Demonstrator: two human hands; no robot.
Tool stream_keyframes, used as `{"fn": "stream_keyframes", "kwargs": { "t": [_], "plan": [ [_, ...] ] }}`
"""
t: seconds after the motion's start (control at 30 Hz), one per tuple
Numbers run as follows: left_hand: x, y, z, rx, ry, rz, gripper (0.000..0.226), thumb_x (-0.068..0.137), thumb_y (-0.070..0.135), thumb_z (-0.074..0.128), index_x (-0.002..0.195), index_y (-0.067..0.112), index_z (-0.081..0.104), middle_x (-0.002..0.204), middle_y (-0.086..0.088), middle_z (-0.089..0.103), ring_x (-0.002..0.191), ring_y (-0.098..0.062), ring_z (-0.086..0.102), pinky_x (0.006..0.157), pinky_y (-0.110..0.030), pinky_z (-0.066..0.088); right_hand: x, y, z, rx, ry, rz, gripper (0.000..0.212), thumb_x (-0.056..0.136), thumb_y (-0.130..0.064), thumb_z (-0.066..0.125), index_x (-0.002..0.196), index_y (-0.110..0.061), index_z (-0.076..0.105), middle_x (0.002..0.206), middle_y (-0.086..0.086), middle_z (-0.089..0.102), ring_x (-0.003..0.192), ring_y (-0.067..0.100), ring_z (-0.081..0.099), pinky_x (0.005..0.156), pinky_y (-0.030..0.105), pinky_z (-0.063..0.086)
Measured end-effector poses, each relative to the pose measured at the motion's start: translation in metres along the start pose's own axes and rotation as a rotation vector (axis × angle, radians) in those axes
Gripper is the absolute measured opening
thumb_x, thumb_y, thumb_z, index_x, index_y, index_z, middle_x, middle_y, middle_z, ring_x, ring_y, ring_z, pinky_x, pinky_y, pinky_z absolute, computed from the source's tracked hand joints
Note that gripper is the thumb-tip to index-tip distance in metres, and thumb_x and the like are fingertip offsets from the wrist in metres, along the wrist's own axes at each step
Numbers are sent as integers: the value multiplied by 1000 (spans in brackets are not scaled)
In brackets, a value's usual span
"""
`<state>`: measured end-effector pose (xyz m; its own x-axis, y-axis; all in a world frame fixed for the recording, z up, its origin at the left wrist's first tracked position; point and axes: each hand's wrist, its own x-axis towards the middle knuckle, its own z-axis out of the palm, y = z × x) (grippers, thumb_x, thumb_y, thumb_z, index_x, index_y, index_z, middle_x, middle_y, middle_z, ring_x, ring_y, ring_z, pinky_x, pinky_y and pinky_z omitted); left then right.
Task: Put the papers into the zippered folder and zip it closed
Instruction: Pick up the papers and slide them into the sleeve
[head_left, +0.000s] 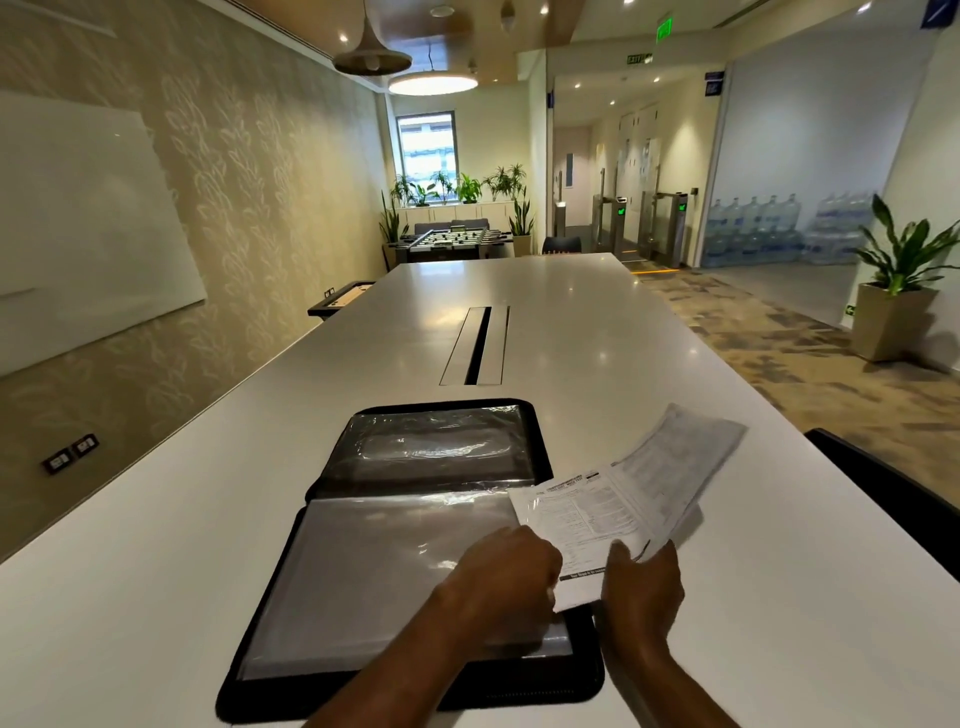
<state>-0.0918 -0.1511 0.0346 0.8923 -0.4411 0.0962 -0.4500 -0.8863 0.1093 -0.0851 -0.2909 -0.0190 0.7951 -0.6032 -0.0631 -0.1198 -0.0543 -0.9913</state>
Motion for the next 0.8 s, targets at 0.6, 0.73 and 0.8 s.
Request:
{"fn": "stream_keyframes", "kwargs": {
  "t": [0.6,0.73,0.8],
  "plan": [
    [-11,20,-13,-54,-255,30,13,79,32,60,80,22,69,77,-1,66,63,-15,58,55,-25,46,-26,7,9,124,20,167,41,79,-13,69,115,-25,52,118,6,69,101,34,65,87,43,52],
    [-16,27,-10,-18,-192,27,16,81,30,59,80,18,68,77,-6,65,65,-21,58,56,-28,45,-27,7,7,166,-45,180,41,78,-7,68,110,-28,53,115,2,69,94,28,64,85,40,54],
    [-16,25,-9,-3,-95,-33,16,79,31,62,88,19,66,86,-6,66,75,-23,61,63,-31,48,-26,7,6,186,-84,170,46,78,-6,65,116,-28,55,114,-2,70,92,24,65,84,39,55]
  ]
}}
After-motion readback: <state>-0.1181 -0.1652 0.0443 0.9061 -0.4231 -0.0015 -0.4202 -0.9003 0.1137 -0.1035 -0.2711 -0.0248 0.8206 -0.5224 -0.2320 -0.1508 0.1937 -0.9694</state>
